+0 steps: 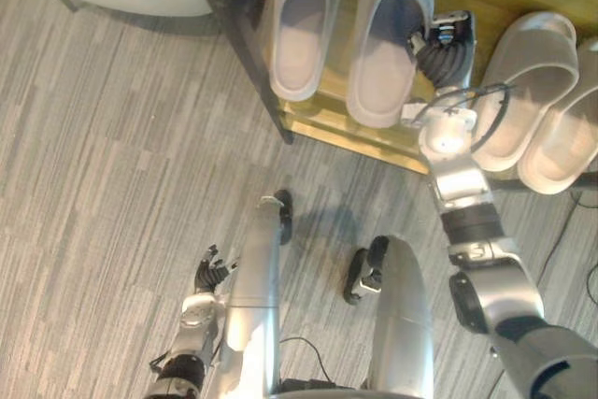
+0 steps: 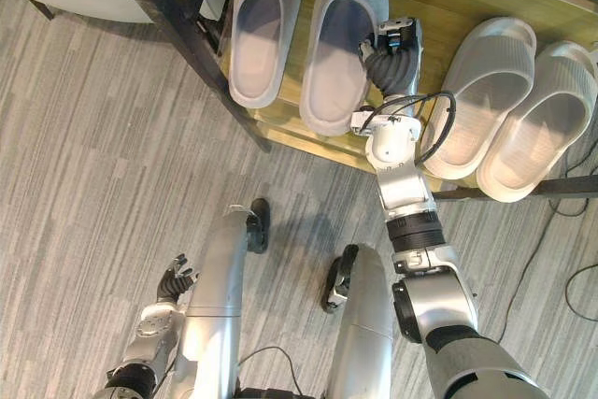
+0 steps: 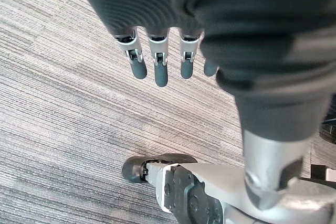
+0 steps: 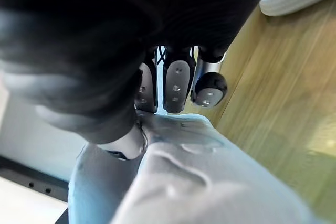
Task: Organize the slippers on the shoe rack
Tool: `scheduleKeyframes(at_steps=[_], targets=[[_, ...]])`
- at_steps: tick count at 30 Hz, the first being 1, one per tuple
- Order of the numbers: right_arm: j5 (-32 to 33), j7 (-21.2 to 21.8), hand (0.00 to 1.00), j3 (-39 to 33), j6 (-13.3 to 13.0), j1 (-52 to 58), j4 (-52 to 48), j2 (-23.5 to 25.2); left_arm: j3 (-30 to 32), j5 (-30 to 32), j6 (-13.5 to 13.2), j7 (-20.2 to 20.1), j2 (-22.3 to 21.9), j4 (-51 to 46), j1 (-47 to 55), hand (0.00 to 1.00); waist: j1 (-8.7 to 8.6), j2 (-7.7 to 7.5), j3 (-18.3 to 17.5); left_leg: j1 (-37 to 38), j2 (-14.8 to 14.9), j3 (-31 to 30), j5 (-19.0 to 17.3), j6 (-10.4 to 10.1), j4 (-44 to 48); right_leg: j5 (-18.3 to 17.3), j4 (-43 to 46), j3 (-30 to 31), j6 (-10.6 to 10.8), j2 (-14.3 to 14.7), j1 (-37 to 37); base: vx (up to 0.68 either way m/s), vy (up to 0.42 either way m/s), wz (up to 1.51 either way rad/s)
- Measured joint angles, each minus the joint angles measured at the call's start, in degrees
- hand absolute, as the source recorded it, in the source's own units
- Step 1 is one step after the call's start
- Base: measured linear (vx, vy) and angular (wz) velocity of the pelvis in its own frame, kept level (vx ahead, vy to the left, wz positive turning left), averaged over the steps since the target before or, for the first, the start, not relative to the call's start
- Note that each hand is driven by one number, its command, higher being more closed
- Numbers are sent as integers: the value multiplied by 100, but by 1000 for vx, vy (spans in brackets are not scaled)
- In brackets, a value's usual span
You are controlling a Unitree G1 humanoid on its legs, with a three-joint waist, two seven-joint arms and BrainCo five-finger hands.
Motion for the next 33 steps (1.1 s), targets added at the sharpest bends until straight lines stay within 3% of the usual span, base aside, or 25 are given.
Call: scheduleKeyframes(at_steps=[11, 19, 25, 33], targets=[[469, 24, 0, 25, -11, -548, 557, -175, -52, -127, -107, 20, -43, 34, 16, 0, 106, 3, -105, -98, -8, -43, 87, 16, -41, -26, 3, -123, -51, -52, -29, -8, -12, 5], [1096, 301, 0, 74, -61, -569, 641, -171, -52, -195, -115, 97, -56, 122, 0, 0, 109, 2, -140, -77, 0, -19, 103, -26, -85, -25, 2, -122, -56, -69, -29, 0, 0, 0], [1115, 354, 0, 116, -73, -443, 636, -112, -49, -233, -108, 98, -54, 124, 0, 0, 112, 1, -141, -61, 22, -2, 109, -21, -84, -22, -5, -108, -60, -58, -25, -3, -1, -1], [1130, 37, 0, -4, -219, 718, -116, 899, 58, -228, -65, 108, -74, 110, 5, 0, 110, -1, -142, 67, 85, -9, 112, -52, -113, -16, -72, -108, -73, 16, 88, -9, -8, -4]])
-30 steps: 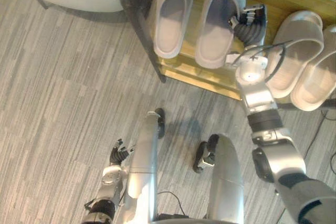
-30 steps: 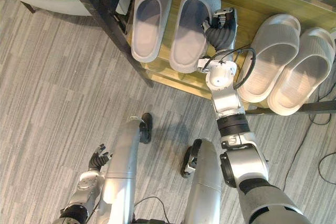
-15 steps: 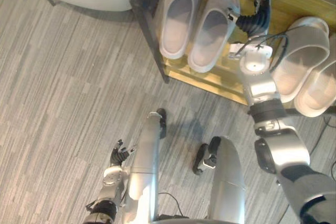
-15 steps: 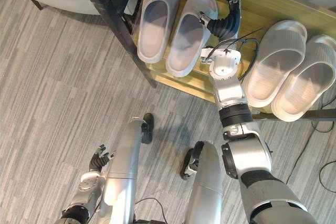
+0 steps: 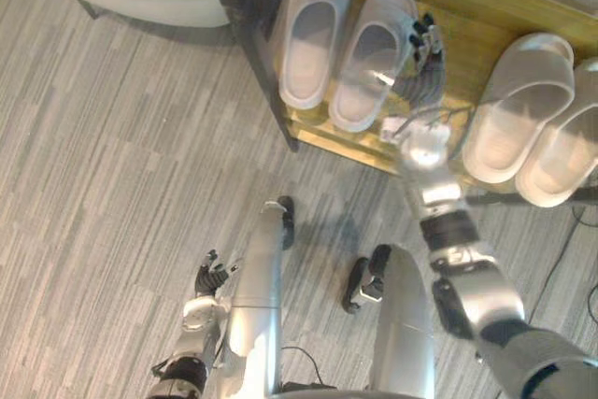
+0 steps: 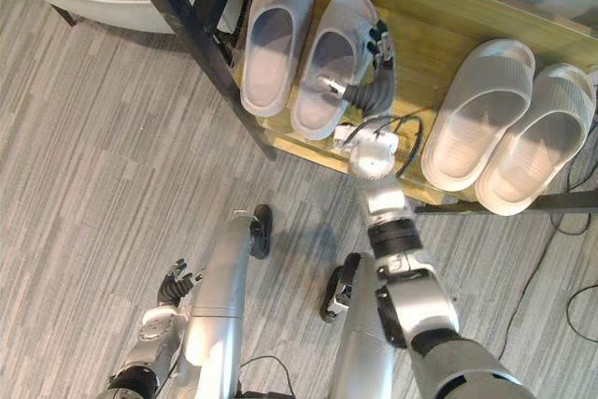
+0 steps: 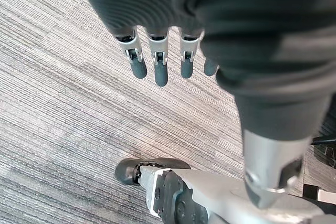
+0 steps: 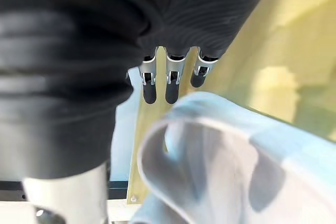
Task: Organize the slippers on the shoe rack
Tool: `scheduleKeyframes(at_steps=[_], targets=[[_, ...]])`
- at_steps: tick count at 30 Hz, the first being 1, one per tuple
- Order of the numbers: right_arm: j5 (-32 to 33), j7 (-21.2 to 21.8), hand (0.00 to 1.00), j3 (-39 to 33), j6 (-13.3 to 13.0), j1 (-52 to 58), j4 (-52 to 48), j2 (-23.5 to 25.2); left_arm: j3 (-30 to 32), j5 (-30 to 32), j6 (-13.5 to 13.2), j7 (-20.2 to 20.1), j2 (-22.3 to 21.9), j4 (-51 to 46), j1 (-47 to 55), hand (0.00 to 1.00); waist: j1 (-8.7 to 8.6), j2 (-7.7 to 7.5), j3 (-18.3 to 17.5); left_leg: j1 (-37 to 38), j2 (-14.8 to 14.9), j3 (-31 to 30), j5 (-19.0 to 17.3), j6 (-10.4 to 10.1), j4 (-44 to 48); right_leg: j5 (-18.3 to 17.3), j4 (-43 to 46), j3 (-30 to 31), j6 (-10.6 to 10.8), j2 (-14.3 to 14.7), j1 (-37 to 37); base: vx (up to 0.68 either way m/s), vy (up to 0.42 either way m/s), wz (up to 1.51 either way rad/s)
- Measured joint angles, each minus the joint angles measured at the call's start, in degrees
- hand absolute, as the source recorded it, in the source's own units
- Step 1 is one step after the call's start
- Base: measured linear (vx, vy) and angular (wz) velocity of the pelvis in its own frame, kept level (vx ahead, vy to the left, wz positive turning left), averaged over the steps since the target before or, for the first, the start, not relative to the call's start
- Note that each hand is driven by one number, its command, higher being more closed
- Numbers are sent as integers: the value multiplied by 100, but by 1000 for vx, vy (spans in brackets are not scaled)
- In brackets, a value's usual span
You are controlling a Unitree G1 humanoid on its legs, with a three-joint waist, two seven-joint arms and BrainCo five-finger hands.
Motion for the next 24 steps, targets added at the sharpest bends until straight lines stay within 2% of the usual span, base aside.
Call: scheduleKeyframes(at_steps=[7, 13, 24], targets=[[281, 103, 0, -204, -67, 303, -147, 323, 237, 59, 101, 18, -103, -9, -2, 0, 1, -2, 0, 95, -4, 8, -13, -41, -74, 5, -33, -18, -12, -13, 92, -37, -7, 1], [799, 477, 0, -194, -208, 302, -139, 306, 242, 116, 100, 17, -103, -18, -5, 0, 14, -7, 4, 100, -9, 25, 100, -22, -226, 41, -110, -45, -63, -39, 75, -25, -10, 5], [1113, 628, 0, -147, -343, -16, 265, 119, 243, 112, 83, -12, -106, -99, 23, 0, 30, -33, 25, 58, -34, -41, 148, -57, -288, 40, -138, -150, -64, -46, 67, -3, -12, 2]])
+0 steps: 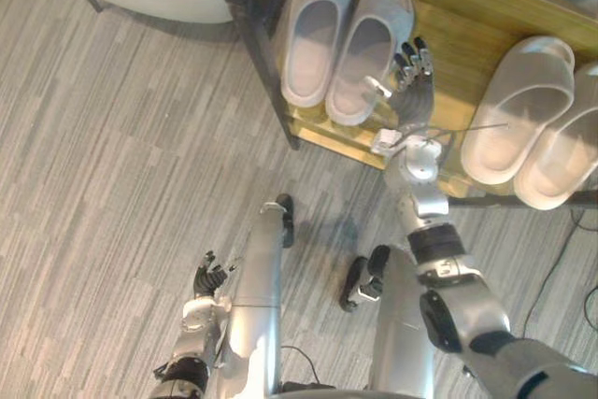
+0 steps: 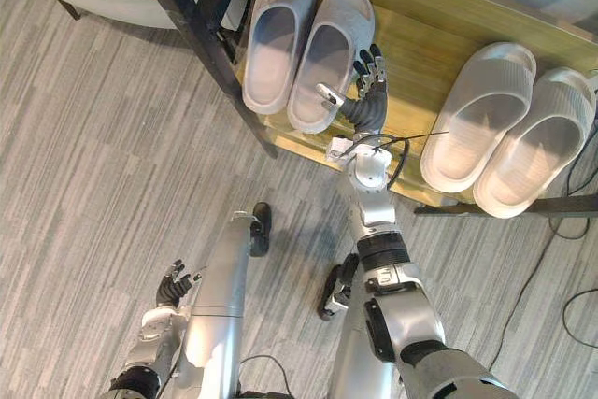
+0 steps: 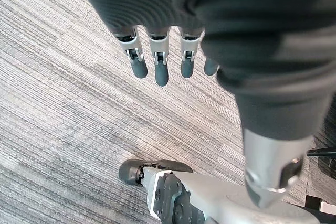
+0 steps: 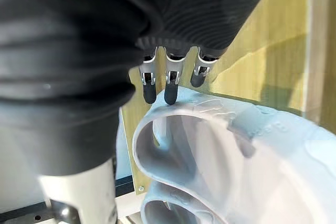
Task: Organize the slippers on the shoe rack
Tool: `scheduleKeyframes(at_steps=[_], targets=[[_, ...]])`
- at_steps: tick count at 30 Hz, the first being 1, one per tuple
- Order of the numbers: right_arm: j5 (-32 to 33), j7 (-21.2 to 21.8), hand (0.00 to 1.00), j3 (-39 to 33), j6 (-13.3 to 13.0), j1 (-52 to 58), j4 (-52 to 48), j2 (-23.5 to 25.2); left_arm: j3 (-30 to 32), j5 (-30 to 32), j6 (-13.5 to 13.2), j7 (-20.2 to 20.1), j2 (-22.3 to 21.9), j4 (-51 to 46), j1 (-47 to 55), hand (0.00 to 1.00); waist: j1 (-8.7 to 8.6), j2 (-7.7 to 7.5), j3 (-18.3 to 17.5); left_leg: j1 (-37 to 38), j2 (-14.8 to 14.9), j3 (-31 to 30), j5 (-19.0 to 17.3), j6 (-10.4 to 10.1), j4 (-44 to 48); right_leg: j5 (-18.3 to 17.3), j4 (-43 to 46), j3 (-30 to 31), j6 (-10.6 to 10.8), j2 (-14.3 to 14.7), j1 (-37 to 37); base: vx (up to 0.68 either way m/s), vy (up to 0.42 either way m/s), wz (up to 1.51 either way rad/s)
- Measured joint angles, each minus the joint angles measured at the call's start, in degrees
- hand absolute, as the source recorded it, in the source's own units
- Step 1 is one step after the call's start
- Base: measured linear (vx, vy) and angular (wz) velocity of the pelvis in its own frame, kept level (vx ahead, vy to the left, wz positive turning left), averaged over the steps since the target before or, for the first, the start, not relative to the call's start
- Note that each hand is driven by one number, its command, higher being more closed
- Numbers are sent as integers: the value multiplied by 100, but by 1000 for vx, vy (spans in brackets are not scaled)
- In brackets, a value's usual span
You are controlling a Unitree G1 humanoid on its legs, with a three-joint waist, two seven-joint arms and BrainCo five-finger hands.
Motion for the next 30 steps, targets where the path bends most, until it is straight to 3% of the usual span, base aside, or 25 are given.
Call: scheduleKeyframes(at_steps=[9, 15, 21, 25, 30], targets=[[-16, -84, 0, 4, 9, 66, 27, -81, 12, -6, 0, 26, 6, -4, -16, 0, -21, -57, 62, 157, 4, -5, 77, 23, -150, 12, -148, -39, 2, 3, 165, -6, -5, 2], [-312, -51, 0, 183, 110, 967, -502, 23, 228, 12, 51, 109, 33, 4, -12, 0, -118, -181, 206, 873, 42, 15, 73, 27, -529, 158, -736, -102, 104, 81, 925, 35, 19, -4], [-1065, 146, 0, 679, 149, 2446, -1845, 209, 205, 157, 61, 39, 141, -69, 378, 0, -315, -240, 155, 2557, 154, 470, 81, 96, -1656, 615, -2156, -31, 256, 142, 2467, 79, 84, -19], [-1651, 423, 0, 959, 145, 3409, -2244, 211, -129, 340, 56, -62, 294, -8, 639, 0, -423, -317, -219, 3494, 200, 825, 193, 181, -2517, 1004, -3285, -55, 359, 144, 3360, 136, 97, -6], [-2098, 859, 0, 1105, 141, 4333, -1982, 236, -813, 642, 53, -286, 586, 413, 680, 0, -629, -500, -716, 4651, -28, 1089, 457, 219, -3699, 1622, -4937, -16, 520, 150, 4582, 200, 96, -10]])
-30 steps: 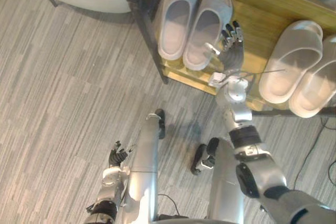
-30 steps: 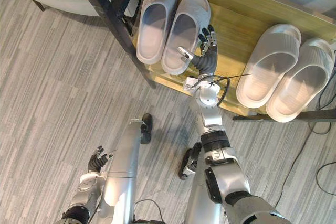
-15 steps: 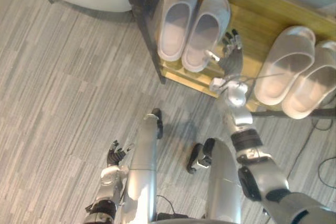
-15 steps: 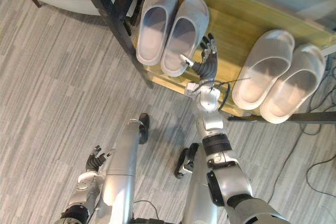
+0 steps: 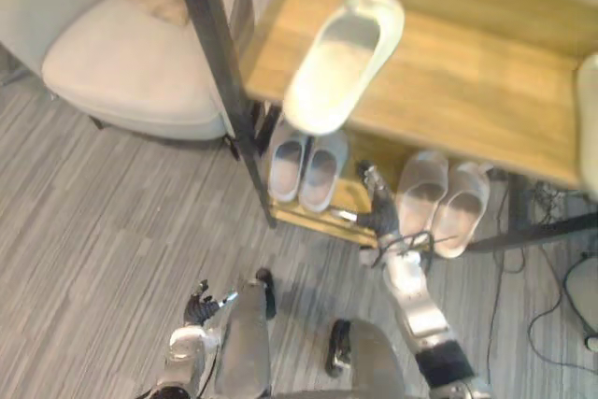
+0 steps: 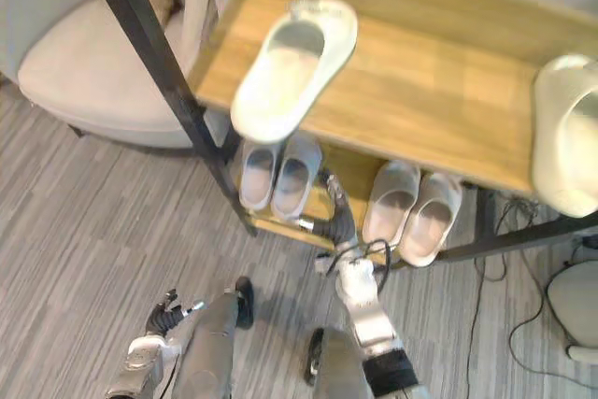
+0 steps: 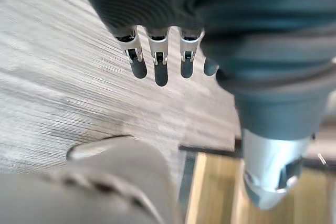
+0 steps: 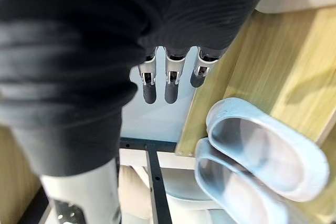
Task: Organize the slippers on the shoe rack
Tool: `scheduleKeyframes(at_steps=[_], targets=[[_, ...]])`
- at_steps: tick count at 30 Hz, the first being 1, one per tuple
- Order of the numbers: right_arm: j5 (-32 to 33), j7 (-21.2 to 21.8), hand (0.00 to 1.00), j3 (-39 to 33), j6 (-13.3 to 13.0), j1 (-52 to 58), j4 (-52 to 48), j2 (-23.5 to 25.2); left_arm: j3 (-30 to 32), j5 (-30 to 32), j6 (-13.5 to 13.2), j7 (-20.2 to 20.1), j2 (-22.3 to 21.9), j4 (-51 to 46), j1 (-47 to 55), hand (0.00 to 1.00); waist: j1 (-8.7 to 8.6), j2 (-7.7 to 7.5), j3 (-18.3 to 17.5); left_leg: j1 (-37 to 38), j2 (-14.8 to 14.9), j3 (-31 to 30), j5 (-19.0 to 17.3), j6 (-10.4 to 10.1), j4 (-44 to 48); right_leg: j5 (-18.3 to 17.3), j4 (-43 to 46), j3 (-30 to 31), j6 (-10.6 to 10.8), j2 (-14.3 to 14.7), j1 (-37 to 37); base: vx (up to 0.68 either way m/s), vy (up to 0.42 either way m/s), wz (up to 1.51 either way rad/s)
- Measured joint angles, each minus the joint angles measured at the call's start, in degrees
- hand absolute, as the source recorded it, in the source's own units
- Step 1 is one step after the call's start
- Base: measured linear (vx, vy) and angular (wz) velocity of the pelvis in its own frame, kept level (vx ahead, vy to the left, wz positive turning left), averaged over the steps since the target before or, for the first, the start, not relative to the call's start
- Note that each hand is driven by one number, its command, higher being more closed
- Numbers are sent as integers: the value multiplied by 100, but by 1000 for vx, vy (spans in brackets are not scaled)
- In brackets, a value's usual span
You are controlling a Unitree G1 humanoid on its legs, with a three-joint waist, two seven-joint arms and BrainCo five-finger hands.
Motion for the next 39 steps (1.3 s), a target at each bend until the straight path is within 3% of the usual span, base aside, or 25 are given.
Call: scheduleKeyframes(at_steps=[6, 11, 15, 19, 25, 30, 39], targets=[[-156, 358, 0, -284, 31, 799, 911, -44, -682, 340, 13, -269, -228, 340, -3, 0, -293, 6, -458, 929, -338, 199, 283, 72, -1101, 590, -1468, 37, 143, -85, 976, 169, 46, -11], [-203, 479, 0, -458, 90, 1123, 1799, -38, -921, 488, 16, -278, -360, 365, 32, 0, -333, 60, -644, 1597, -502, 305, 742, 34, -2108, 813, -1945, 108, 138, -90, 1335, 32, -12, -12], [-199, 491, 0, -894, 196, 1189, 2896, -53, -1143, 546, 15, -299, -402, 358, 64, 0, -374, 228, -755, 2221, -551, 308, 1309, -8, -3170, 897, -2073, 141, 84, 16, 1487, -54, -22, -10], [-127, 494, 0, -1015, 245, 1266, 3597, -55, -1509, 594, 16, -367, -400, 283, 113, 0, -387, 263, -780, 2448, -537, 291, 1362, -16, -3296, 896, -2141, 148, 77, 55, 1678, -76, -6, -2], [139, 474, 0, -1380, 281, 1169, 4155, -50, -2704, 583, 6, -414, -394, -953, 96, 0, -421, 315, -817, 2448, -565, 166, 1309, -18, -3324, 867, -2141, 160, 71, 50, 1732, -61, 11, 8], [246, 362, 0, -1403, 291, 1156, 4311, -57, -3538, 235, -44, -781, -399, -2377, 84, 0, -470, 329, -825, 2450, -623, 105, 1296, 0, -3323, 853, -2129, 147, 58, 24, 1766, -7, 15, 6], [233, 319, 0, -1340, 291, 1162, 4316, -99, -4134, -487, -200, -953, -390, -4150, -486, 0, -553, 365, -848, 2492, -647, 177, 1247, -50, -3288, 775, -2127, 259, -58, 29, 1757, 45, 3, -5]])
